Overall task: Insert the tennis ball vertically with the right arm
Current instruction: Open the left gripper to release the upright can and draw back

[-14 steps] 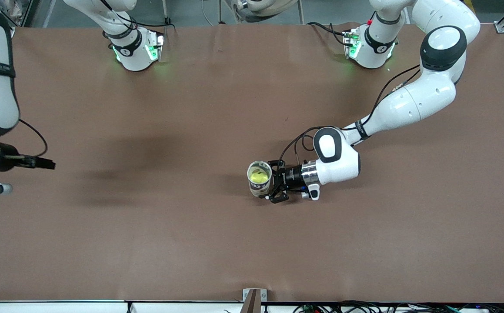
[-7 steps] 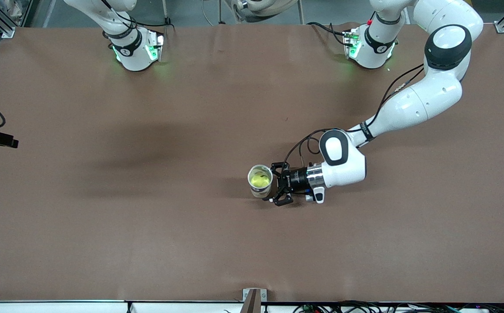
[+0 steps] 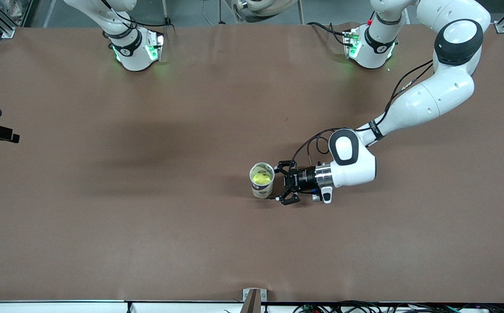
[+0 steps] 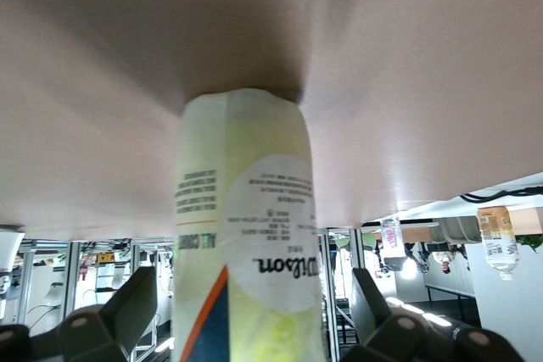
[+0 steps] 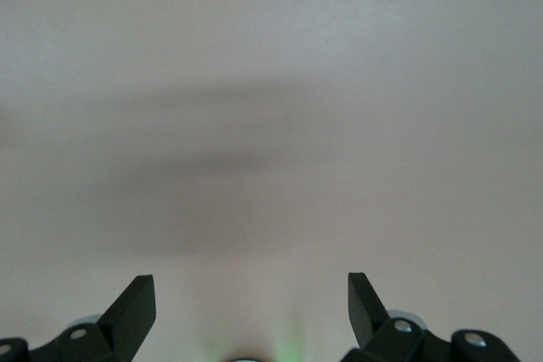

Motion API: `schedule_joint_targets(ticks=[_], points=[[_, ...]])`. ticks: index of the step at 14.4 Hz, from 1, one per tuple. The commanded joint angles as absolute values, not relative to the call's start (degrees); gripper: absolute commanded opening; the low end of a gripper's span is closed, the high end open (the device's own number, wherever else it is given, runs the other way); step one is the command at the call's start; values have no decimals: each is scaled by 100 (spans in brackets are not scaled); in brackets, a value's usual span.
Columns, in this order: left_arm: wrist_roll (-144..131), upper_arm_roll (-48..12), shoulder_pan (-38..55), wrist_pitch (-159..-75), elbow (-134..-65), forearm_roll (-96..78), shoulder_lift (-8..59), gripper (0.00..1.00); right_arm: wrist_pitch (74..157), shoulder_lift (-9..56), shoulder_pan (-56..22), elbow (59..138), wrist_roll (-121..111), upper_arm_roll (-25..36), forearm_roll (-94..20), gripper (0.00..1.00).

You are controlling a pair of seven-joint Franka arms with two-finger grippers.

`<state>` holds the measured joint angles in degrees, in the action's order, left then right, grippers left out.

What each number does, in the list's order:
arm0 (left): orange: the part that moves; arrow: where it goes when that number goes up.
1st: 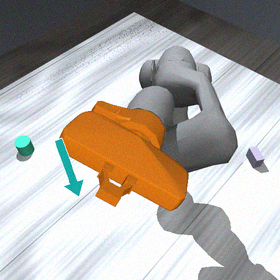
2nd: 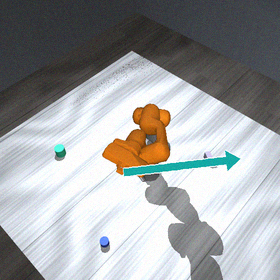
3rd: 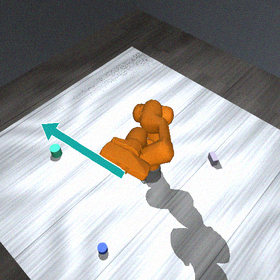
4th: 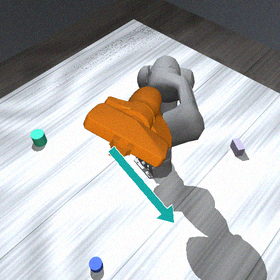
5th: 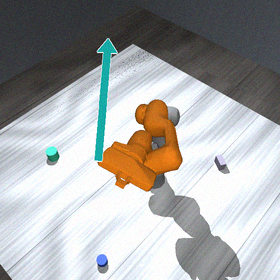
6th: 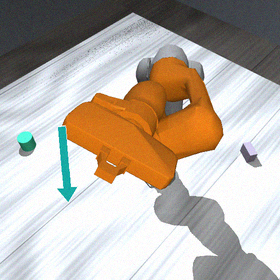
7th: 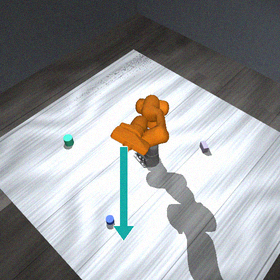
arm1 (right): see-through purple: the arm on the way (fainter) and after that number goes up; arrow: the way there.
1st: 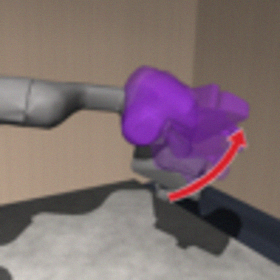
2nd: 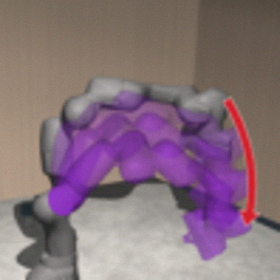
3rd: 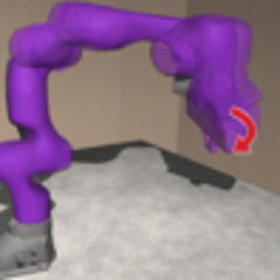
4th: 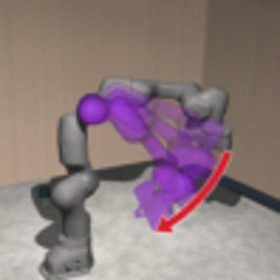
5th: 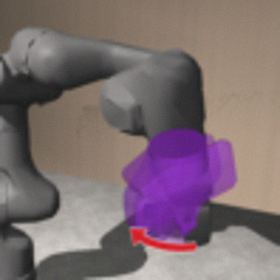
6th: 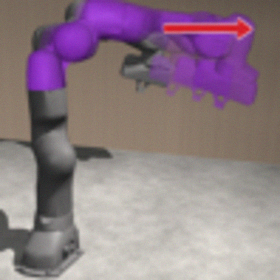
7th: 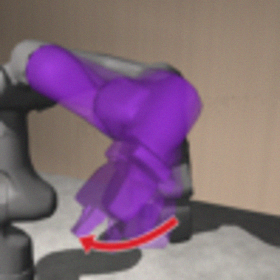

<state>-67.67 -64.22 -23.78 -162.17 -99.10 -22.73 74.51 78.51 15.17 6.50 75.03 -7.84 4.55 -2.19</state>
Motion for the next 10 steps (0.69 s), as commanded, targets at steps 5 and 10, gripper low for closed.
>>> schedule_joint_targets(ticks=[5,10], points=[[-6627,-6451,-3022,-15480,-10423,-2479,6795,100,7462,915,510,7680,-835,307,-141,100],[-6627,-6425,-3462,-14346,-10398,-2269,5645,100,7497,571,53,7919,-835,755,-105,100]])
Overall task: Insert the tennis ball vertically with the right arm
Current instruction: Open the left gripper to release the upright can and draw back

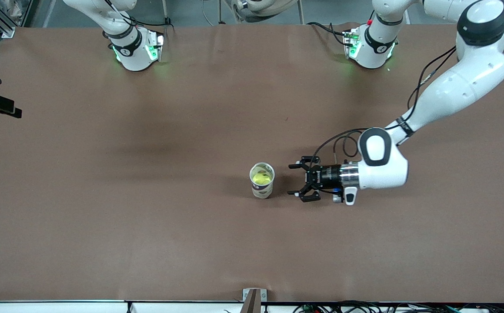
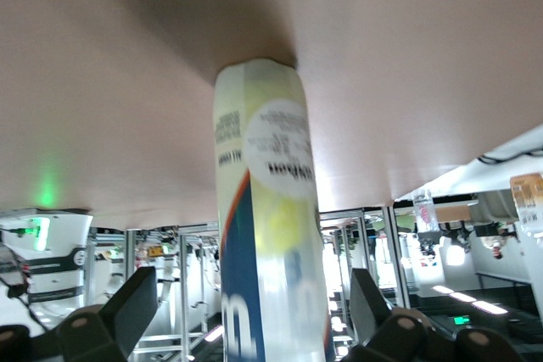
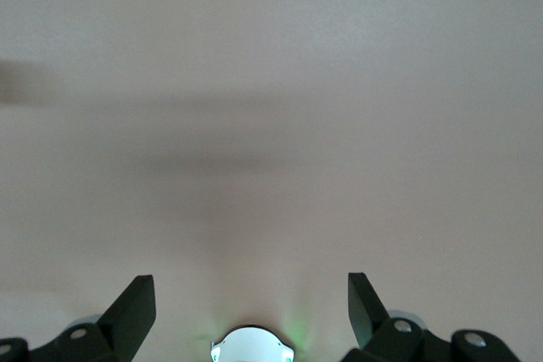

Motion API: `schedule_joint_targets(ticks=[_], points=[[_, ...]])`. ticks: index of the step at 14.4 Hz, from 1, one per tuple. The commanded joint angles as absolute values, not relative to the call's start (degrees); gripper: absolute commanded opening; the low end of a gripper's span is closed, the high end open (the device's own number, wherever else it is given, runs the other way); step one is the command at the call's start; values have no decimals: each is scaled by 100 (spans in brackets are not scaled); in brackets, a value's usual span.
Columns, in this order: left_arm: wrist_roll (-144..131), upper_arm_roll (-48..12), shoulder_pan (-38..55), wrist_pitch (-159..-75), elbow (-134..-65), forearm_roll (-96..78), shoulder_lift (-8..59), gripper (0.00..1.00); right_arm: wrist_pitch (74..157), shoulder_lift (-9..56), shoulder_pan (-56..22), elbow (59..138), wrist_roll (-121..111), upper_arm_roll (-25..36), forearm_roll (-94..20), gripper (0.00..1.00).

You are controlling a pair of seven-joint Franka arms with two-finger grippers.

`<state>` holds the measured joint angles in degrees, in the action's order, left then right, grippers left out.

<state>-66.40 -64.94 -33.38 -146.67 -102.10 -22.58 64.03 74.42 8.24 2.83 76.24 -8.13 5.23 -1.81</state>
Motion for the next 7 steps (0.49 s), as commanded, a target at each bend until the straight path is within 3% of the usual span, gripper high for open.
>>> schedule_joint_targets(ticks=[1,7], points=[[-6627,-6434,-3602,-14109,-10389,-1998,5434,100,7497,528,44,7936,-835,756,-105,100],[-6715,-6645,-4175,-12676,-10021,-98,4002,100,7866,9,26,8534,-844,747,62,100]])
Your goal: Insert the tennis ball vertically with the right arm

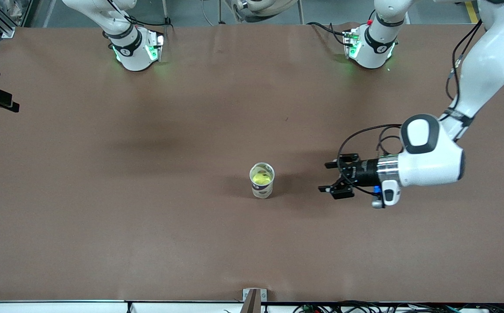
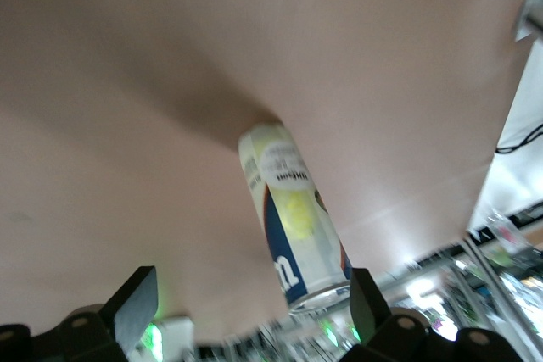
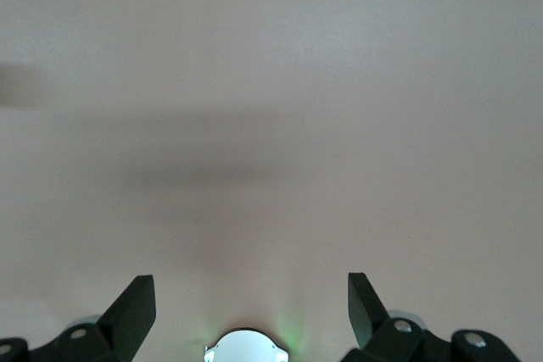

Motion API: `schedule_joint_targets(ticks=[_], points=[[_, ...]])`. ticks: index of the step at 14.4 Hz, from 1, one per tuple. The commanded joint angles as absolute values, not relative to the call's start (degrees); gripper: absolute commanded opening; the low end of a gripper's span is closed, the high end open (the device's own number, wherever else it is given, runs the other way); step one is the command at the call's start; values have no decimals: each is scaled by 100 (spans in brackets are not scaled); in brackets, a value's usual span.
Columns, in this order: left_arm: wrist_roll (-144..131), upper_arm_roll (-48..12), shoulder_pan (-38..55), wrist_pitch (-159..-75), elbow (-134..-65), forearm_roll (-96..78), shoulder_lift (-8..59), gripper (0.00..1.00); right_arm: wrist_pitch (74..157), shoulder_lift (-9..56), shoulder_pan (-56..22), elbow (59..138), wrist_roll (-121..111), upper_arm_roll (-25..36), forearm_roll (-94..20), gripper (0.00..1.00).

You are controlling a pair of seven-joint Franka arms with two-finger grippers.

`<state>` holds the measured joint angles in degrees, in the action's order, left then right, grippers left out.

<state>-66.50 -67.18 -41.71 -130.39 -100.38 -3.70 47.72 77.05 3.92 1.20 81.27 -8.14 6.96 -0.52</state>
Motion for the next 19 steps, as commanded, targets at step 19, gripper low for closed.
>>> schedule_joint_targets(ticks=[19], points=[[-3922,-4073,-2850,-10320,-8245,653,2181,100,7989,-852,114,9132,-896,580,0,100]])
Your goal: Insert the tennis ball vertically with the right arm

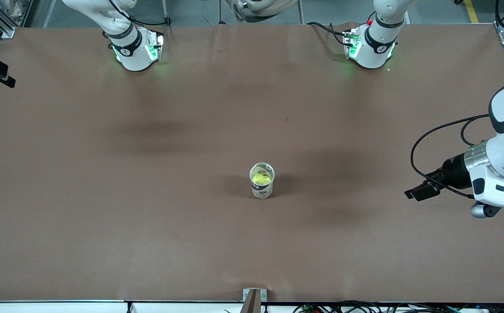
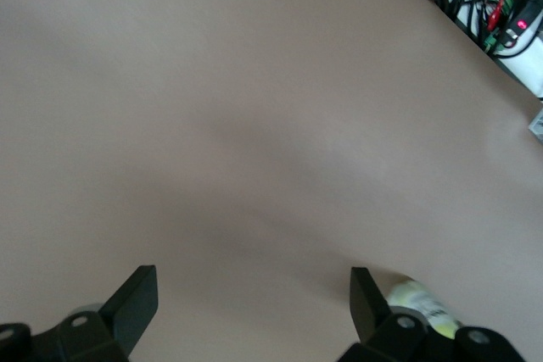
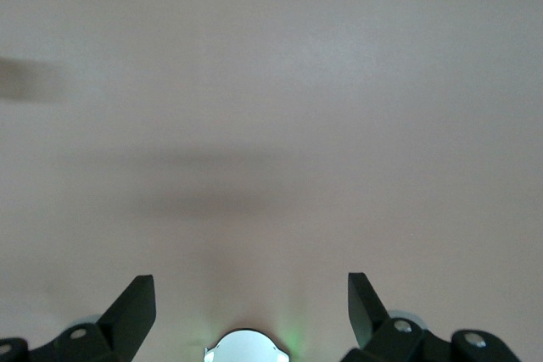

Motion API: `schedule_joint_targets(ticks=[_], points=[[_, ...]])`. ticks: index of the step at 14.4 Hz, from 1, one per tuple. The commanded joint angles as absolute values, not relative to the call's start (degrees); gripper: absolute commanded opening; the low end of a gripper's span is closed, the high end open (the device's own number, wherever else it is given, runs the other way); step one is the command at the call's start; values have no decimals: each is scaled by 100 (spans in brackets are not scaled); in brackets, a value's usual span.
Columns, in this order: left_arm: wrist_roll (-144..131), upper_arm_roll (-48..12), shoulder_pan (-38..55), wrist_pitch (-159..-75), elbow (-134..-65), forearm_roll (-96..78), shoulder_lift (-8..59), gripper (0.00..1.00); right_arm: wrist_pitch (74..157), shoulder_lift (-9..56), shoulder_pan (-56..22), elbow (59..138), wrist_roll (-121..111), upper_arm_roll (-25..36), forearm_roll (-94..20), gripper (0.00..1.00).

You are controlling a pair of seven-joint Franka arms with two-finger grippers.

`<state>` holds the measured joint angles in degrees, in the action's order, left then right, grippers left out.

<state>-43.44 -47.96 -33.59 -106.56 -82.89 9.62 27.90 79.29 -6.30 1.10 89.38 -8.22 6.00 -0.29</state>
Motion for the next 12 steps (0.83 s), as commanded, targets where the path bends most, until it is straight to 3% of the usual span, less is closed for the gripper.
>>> schedule_joint_targets(ticks=[1,6,12], points=[[-3633,-3634,-2613,-10101,-8148,372,2040,100,7963,-913,123,9132,-905,589,0,100],[-2112,-1235,-997,-9660,-8121,-193,1162,100,7875,-932,132,9123,-826,607,-9,100],[-775,-47,-82,-9282,-8147,-158,414,100,7822,-949,123,9114,-817,589,-9,100]])
